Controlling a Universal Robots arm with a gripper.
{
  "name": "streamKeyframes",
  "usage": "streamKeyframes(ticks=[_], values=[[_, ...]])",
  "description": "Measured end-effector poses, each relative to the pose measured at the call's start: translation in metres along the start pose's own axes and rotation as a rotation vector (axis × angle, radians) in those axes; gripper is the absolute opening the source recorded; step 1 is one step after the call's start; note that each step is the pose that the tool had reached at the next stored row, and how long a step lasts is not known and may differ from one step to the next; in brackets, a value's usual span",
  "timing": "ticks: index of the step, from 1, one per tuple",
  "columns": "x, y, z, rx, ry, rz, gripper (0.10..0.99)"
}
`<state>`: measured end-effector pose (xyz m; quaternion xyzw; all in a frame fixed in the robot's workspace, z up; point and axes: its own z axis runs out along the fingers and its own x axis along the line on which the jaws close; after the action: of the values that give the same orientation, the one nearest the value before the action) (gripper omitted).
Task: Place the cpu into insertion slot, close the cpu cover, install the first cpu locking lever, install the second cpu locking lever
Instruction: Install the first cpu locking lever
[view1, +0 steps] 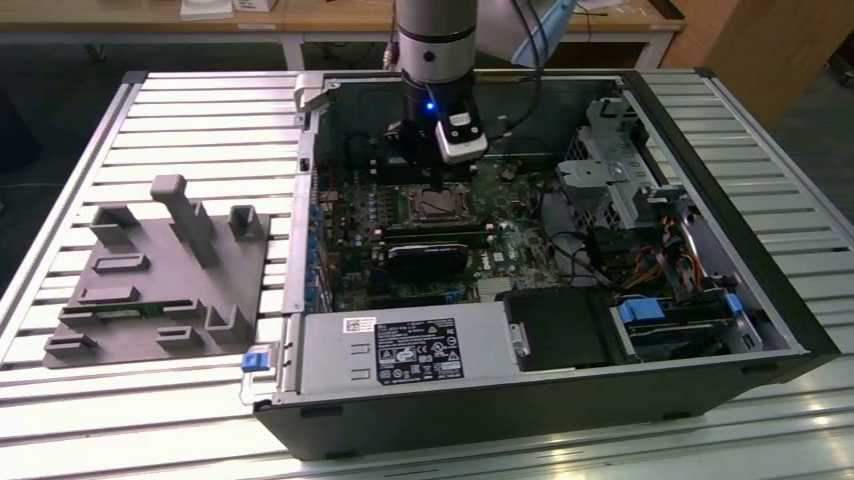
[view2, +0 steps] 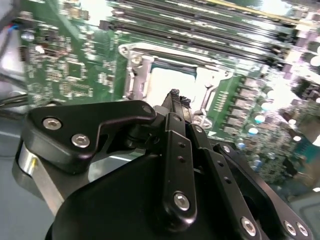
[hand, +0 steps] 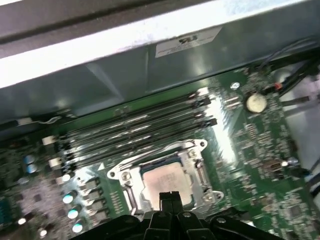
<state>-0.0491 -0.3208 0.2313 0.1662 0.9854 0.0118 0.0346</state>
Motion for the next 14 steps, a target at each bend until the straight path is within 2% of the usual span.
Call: streamKeyframes(ticks=[2,3,9,14], values=[[-0.0023,0.0003,0.0004,0.012,0.0335,0.0,0.106],[-0.0029,0.0005,0.0004,0.015,0.0443,0.001,0.106],[-0.0038,0.0008,0.0006,0.015,0.045,-0.007,0.106],[-0.0092,0.0026,0.0013,0.014,0.0462,-0.041,0.106]])
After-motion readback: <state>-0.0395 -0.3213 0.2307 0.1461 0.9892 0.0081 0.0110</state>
